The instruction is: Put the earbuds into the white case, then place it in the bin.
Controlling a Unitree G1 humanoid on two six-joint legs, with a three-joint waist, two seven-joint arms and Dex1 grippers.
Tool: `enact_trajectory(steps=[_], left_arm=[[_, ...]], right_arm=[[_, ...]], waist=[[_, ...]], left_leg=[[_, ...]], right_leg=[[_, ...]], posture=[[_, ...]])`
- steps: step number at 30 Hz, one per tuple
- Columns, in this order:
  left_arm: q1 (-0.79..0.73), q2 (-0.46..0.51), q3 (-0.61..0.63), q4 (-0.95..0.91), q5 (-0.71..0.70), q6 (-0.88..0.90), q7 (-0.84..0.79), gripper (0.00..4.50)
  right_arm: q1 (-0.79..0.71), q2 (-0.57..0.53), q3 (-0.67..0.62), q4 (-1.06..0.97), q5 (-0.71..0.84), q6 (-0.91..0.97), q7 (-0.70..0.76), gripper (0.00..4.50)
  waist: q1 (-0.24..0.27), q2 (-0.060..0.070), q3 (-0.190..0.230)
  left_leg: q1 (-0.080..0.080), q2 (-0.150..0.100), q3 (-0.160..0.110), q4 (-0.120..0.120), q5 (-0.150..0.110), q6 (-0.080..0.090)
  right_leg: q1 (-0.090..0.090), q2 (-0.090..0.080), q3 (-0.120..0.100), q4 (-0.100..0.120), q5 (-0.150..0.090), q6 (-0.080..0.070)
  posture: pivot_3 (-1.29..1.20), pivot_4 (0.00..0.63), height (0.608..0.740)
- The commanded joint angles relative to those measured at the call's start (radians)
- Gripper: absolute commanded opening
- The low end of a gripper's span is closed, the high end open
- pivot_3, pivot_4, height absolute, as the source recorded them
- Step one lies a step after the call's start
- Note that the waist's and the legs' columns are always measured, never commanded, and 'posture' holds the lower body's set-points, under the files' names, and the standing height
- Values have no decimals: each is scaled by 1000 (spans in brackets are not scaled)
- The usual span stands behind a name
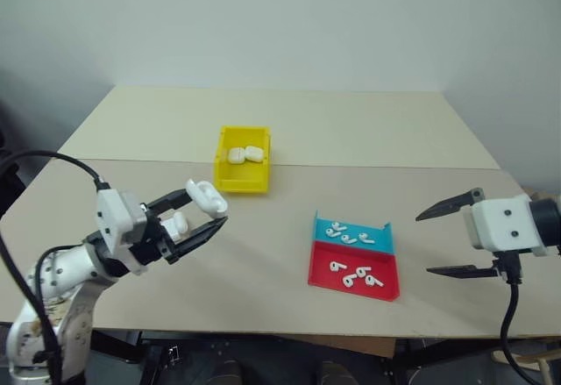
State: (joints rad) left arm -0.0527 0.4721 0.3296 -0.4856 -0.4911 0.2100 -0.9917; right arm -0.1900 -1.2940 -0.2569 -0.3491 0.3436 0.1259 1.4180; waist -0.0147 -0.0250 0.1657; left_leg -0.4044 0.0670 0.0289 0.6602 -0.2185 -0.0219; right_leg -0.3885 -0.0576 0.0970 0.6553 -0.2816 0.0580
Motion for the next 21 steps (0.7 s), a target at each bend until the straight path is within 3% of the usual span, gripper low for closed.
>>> enact_trajectory(steps=[1,12,19,21], left_arm=[[2,-27,-58,68,13,-149,-47,2725],[34,-82,-179,159,11,-352,-83,2725],[70,-46,-222,170,18,-397,-122,2725],[62,-49,-229,183,21,-411,-113,2725]], right_arm=[[-25,-39,-9,-64,35,38,15,4500],[-128,-112,158,-160,-1,273,-43,4500],[-280,-53,356,-206,-62,428,-84,4500],[-298,-27,409,-228,-89,455,-94,3943]], waist=[[0,0,0],[-1,1,0],[-3,1,0],[-1,1,0]], left_leg=[[0,0,0,0,0,0],[0,0,0,0,0,0],[-1,1,0,0,0,0],[-1,1,0,0,0,0]], right_leg=[[0,0,0,0,0,0],[0,0,0,0,0,0],[-1,0,0,-1,0,0],[-2,0,0,-1,0,0]], posture=[[0,150,740],[0,150,740],[0,150,740],[0,150,740]])
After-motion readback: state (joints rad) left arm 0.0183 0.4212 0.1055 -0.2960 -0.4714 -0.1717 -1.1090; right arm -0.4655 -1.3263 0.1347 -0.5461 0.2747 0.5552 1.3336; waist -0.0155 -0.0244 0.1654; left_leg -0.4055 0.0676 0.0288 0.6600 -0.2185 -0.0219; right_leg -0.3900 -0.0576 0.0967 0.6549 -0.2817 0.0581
